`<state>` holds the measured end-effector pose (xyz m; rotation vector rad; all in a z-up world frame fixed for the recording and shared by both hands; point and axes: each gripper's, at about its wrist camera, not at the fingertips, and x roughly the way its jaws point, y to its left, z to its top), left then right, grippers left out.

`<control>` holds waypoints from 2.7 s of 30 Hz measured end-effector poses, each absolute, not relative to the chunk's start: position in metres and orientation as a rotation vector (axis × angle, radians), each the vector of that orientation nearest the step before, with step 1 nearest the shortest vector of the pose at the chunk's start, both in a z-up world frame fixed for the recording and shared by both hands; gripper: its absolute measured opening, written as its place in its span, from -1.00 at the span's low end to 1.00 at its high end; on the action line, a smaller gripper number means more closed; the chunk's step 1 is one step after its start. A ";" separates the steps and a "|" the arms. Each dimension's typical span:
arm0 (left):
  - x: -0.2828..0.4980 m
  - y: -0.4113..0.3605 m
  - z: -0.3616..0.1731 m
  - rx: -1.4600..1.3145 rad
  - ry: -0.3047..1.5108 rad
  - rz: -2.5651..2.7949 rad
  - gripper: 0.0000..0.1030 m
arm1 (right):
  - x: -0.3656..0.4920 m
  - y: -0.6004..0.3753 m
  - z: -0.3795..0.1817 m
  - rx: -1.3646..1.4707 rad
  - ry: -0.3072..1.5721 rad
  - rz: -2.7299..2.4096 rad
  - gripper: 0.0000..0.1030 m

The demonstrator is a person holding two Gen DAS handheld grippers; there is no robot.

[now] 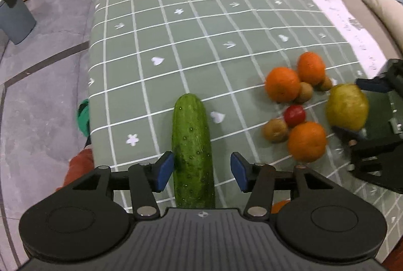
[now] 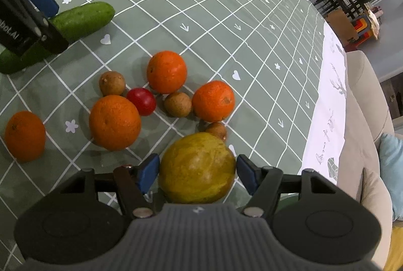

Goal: Organize fruits
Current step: 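Grasp the cucumber with the left tool while the right tool grasps the yellow pear, then carry the cucumber and pear into the green colander and release both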

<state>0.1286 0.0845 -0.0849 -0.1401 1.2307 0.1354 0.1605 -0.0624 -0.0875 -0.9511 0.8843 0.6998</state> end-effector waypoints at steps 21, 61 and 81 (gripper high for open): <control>0.105 0.101 -0.082 -0.278 1.171 0.160 -0.19 | 0.130 -0.113 -0.012 -0.421 0.855 0.615 0.21; 0.215 -0.112 -0.032 -0.359 1.140 -0.346 -0.19 | 0.176 -0.242 -0.035 -0.467 1.009 0.613 0.21; 0.224 -0.140 -0.066 -0.105 1.232 -0.330 -0.17 | 0.192 -0.236 -0.071 -0.537 1.101 0.659 0.23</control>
